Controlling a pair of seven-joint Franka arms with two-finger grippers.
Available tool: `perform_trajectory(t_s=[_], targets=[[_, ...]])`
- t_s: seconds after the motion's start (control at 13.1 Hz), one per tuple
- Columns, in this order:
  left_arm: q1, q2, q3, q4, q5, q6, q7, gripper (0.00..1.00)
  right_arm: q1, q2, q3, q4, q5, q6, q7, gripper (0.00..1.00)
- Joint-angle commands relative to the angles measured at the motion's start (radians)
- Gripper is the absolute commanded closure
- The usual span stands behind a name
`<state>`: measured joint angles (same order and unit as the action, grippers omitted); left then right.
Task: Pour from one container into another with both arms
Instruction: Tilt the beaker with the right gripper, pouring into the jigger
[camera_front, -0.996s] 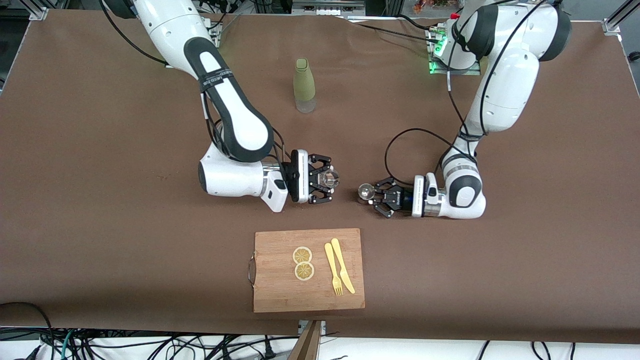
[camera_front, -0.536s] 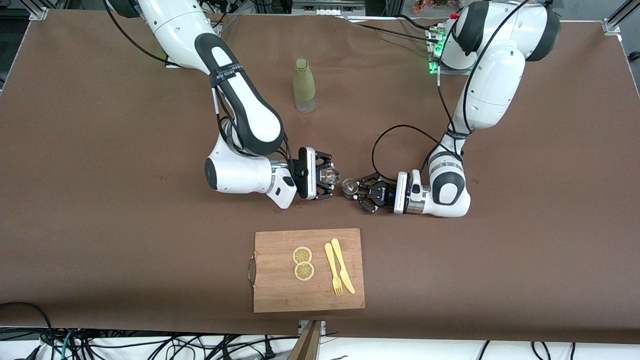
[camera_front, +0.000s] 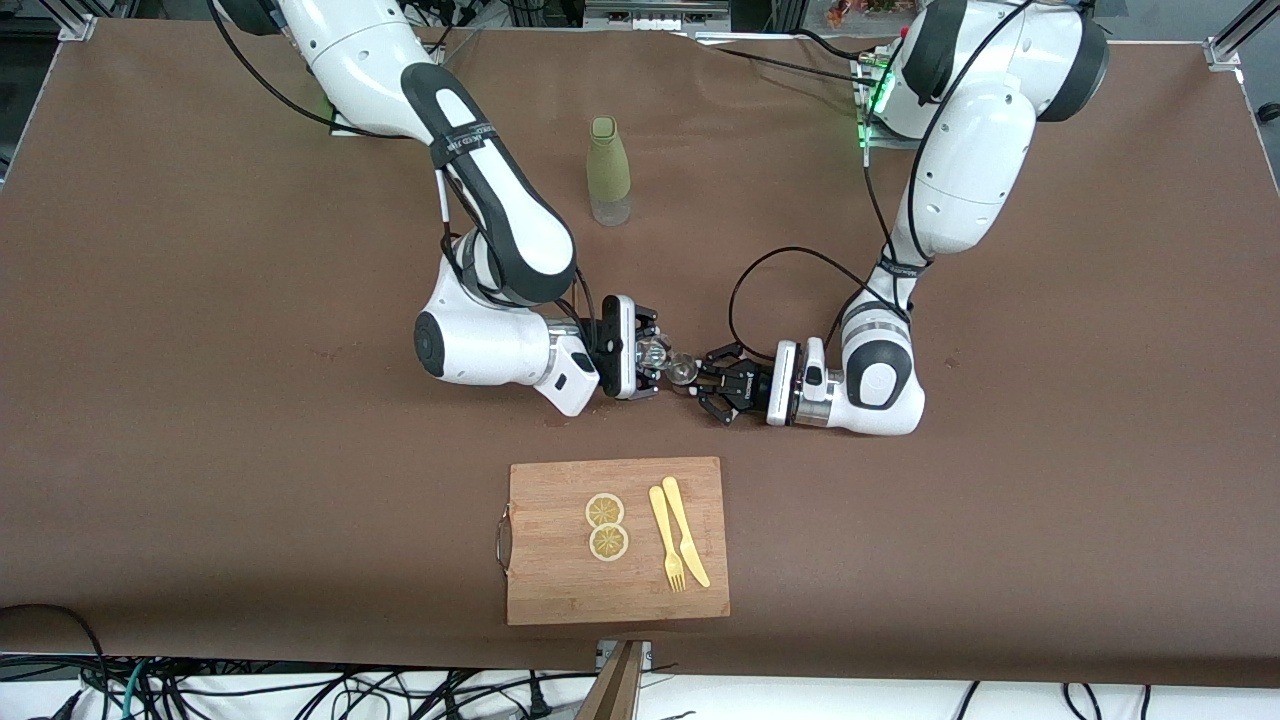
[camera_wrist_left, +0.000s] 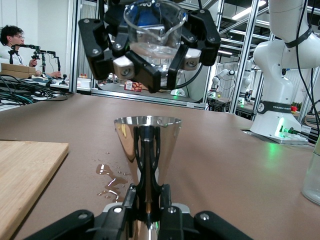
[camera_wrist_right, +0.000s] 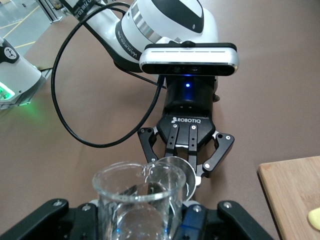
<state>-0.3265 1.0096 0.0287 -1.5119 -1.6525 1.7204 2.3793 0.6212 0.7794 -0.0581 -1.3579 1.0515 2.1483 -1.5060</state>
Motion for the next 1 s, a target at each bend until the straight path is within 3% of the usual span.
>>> perform_trajectory(t_s=[0.0,0.38,0.61,0.92], targets=[[-0.017,-0.008,0.002,0.002,-0.03,0.018,0.003,1.0,0.02,0.008,-0.011,0.023,-0.079,0.013,0.079,1.0],[-0.023,-0.008,0.002,0.004,-0.043,0.035,0.003,1.0,0.037,0.004,-0.011,0.023,-0.142,0.018,0.131,1.0],[-0.026,-0.009,0.002,0.004,-0.043,0.035,0.003,1.0,0.052,0.003,-0.011,0.025,-0.246,0.027,0.214,1.0],[-0.031,-0.009,0.002,0.004,-0.044,0.036,-0.002,1.0,0.058,-0.002,-0.014,0.028,-0.289,0.027,0.247,1.0]])
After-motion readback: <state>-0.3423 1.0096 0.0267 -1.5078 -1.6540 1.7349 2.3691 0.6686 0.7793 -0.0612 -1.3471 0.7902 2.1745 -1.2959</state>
